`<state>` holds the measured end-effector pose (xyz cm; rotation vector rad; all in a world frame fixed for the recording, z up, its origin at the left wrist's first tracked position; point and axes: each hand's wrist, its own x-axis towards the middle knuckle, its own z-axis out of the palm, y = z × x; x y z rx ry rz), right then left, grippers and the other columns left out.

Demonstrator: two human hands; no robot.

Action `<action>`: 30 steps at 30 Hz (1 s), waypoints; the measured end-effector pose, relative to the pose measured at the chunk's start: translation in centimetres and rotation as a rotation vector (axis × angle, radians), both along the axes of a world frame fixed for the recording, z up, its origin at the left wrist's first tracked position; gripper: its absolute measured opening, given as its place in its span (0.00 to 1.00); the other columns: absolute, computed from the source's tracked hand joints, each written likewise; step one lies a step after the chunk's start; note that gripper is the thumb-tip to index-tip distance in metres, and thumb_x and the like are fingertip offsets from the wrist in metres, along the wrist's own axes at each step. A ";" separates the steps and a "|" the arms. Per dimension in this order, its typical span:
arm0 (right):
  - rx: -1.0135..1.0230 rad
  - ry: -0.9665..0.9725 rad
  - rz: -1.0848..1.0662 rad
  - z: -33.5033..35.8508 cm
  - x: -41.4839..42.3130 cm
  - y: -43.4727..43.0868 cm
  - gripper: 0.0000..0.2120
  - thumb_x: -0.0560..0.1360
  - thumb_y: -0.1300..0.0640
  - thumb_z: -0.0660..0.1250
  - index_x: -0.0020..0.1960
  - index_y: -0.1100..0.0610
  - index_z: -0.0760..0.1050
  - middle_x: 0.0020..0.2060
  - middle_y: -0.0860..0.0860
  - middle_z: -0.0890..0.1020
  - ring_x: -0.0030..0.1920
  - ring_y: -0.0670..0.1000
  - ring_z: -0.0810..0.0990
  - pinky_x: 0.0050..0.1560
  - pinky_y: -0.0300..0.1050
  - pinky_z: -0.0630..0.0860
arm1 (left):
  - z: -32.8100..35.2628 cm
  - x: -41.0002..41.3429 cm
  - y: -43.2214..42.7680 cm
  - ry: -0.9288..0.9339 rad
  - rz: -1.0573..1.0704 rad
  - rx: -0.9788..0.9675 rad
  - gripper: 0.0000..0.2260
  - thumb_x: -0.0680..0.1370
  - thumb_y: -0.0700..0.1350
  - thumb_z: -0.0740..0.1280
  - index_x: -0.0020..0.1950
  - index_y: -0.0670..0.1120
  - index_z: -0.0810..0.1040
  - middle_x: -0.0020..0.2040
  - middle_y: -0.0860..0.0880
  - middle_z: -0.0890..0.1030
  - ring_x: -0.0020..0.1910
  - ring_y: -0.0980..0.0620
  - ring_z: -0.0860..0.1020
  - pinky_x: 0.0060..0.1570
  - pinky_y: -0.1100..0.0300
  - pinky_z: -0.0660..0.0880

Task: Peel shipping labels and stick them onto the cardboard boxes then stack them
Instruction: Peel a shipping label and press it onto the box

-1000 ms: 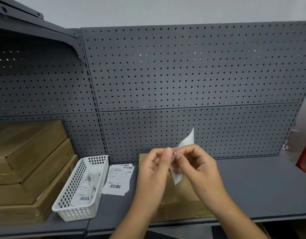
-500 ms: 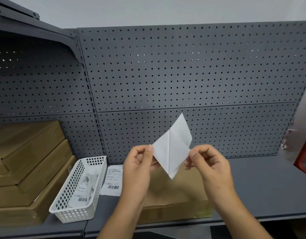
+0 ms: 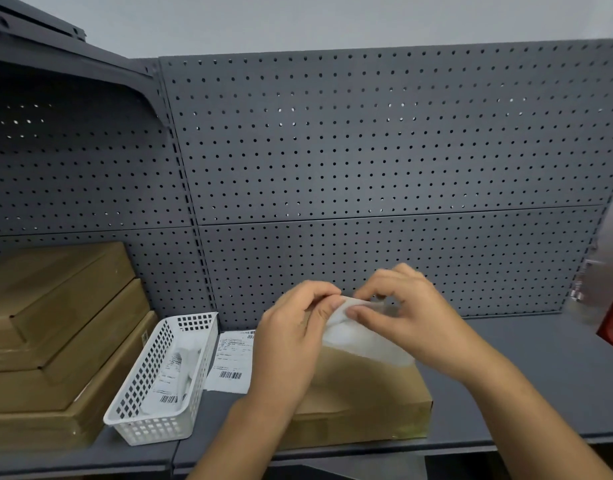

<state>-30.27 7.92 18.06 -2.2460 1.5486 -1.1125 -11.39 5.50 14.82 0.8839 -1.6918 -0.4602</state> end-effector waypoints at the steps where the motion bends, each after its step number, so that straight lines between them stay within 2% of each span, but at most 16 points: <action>1: 0.031 -0.099 0.023 0.0 -0.1 -0.2 0.02 0.77 0.50 0.73 0.45 0.44 0.83 0.44 0.42 0.82 0.47 0.44 0.74 0.47 0.37 0.68 | 0.2 0.0 0.0 -0.008 0.025 -0.023 0.02 0.80 0.49 0.73 0.52 0.53 0.84 0.50 0.60 0.83 0.54 0.54 0.81 0.53 0.55 0.78; 3: 0.029 -0.315 0.013 -0.3 -0.1 -0.6 0.04 0.77 0.54 0.74 0.43 0.48 0.84 0.40 0.45 0.82 0.39 0.44 0.76 0.41 0.35 0.70 | 0.2 0.0 0.1 -0.022 0.095 -0.070 0.08 0.77 0.54 0.74 0.54 0.55 0.83 0.54 0.61 0.80 0.60 0.56 0.77 0.57 0.64 0.73; 4: 0.007 -0.412 -0.012 -0.5 0.0 -0.8 0.04 0.77 0.55 0.74 0.43 0.50 0.84 0.39 0.46 0.83 0.38 0.47 0.78 0.39 0.37 0.72 | 0.1 -0.1 0.3 -0.003 0.128 -0.069 0.10 0.75 0.56 0.75 0.55 0.56 0.82 0.55 0.62 0.78 0.61 0.56 0.75 0.57 0.65 0.72; 6: -0.028 -0.596 -0.057 -1.2 0.5 -1.1 0.04 0.77 0.57 0.74 0.44 0.52 0.84 0.39 0.51 0.84 0.38 0.55 0.80 0.39 0.50 0.76 | -0.4 -0.4 0.7 0.085 0.151 -0.006 0.12 0.73 0.56 0.78 0.51 0.58 0.79 0.52 0.61 0.77 0.56 0.56 0.76 0.54 0.60 0.73; 8: -0.053 -0.764 -0.070 -1.9 1.1 -1.4 0.03 0.77 0.57 0.74 0.44 0.55 0.84 0.39 0.56 0.85 0.38 0.56 0.80 0.40 0.57 0.78 | -1.0 -1.0 0.7 0.198 0.093 0.189 0.15 0.72 0.60 0.77 0.49 0.56 0.76 0.48 0.59 0.79 0.49 0.55 0.79 0.50 0.58 0.75; 10: -0.077 -0.864 -0.061 -2.6 1.9 -1.4 0.03 0.77 0.58 0.74 0.45 0.56 0.83 0.40 0.56 0.85 0.39 0.52 0.80 0.43 0.54 0.77 | -1.0 -1.7 0.5 0.324 -0.029 0.439 0.22 0.71 0.69 0.72 0.51 0.52 0.76 0.48 0.55 0.83 0.46 0.54 0.82 0.50 0.56 0.77; 11: -0.084 -0.878 -0.059 -3.0 2.3 -1.4 0.02 0.77 0.58 0.74 0.45 0.56 0.83 0.41 0.55 0.86 0.40 0.52 0.81 0.44 0.54 0.77 | -1.0 -2.0 0.4 0.385 -0.101 0.538 0.26 0.73 0.70 0.71 0.53 0.48 0.78 0.50 0.51 0.85 0.48 0.53 0.84 0.51 0.55 0.80; 13: -0.073 -0.880 -0.037 -3.8 3.2 -1.2 0.02 0.78 0.60 0.73 0.47 0.57 0.83 0.41 0.55 0.86 0.42 0.53 0.83 0.46 0.52 0.79 | -0.8 -2.6 0.3 0.485 -0.231 0.637 0.25 0.75 0.63 0.71 0.57 0.42 0.78 0.53 0.45 0.87 0.52 0.50 0.86 0.51 0.56 0.82; 16: -0.024 -0.951 -0.004 -4.8 4.2 -1.0 0.02 0.78 0.63 0.72 0.47 0.58 0.84 0.42 0.56 0.86 0.42 0.53 0.83 0.47 0.51 0.80 | -0.9 -2.9 0.2 0.556 -0.278 0.591 0.16 0.78 0.50 0.72 0.57 0.38 0.79 0.52 0.41 0.87 0.51 0.51 0.85 0.53 0.57 0.81; 18: 0.016 -1.071 -0.018 -5.2 4.3 -1.1 0.01 0.77 0.62 0.73 0.47 0.60 0.83 0.42 0.57 0.86 0.43 0.54 0.81 0.49 0.54 0.77 | -1.3 -2.5 -0.1 0.576 -0.278 0.556 0.12 0.79 0.44 0.73 0.54 0.36 0.78 0.48 0.41 0.86 0.49 0.50 0.83 0.56 0.52 0.80; 21: 0.074 -1.253 -0.074 -5.4 3.7 -1.3 0.04 0.78 0.61 0.72 0.46 0.61 0.81 0.42 0.58 0.84 0.44 0.56 0.81 0.51 0.56 0.77 | -2.0 -1.6 -0.8 0.581 -0.269 0.550 0.07 0.81 0.41 0.71 0.52 0.37 0.78 0.50 0.41 0.86 0.51 0.47 0.85 0.58 0.49 0.83; 24: 0.108 -1.370 -0.099 -5.5 3.2 -1.4 0.05 0.80 0.60 0.70 0.48 0.62 0.77 0.43 0.57 0.84 0.46 0.56 0.83 0.51 0.52 0.80 | -2.4 -0.1 -1.3 0.660 -0.239 0.595 0.07 0.82 0.40 0.69 0.54 0.37 0.76 0.52 0.40 0.87 0.54 0.45 0.86 0.50 0.53 0.85; 27: 0.111 -1.408 -0.132 -5.6 2.7 -1.4 0.06 0.81 0.59 0.69 0.49 0.62 0.74 0.45 0.58 0.86 0.47 0.56 0.85 0.51 0.49 0.82 | -3.2 2.3 -2.5 0.730 -0.161 0.652 0.08 0.81 0.40 0.71 0.58 0.39 0.76 0.55 0.41 0.87 0.55 0.44 0.87 0.46 0.57 0.84; 30: 0.084 -1.421 -0.154 -5.6 2.4 -1.4 0.08 0.81 0.59 0.68 0.45 0.58 0.72 0.49 0.58 0.87 0.48 0.56 0.87 0.50 0.49 0.83 | -3.8 4.7 -4.0 0.851 -0.069 0.705 0.08 0.81 0.39 0.71 0.58 0.41 0.76 0.58 0.40 0.85 0.54 0.45 0.86 0.44 0.60 0.84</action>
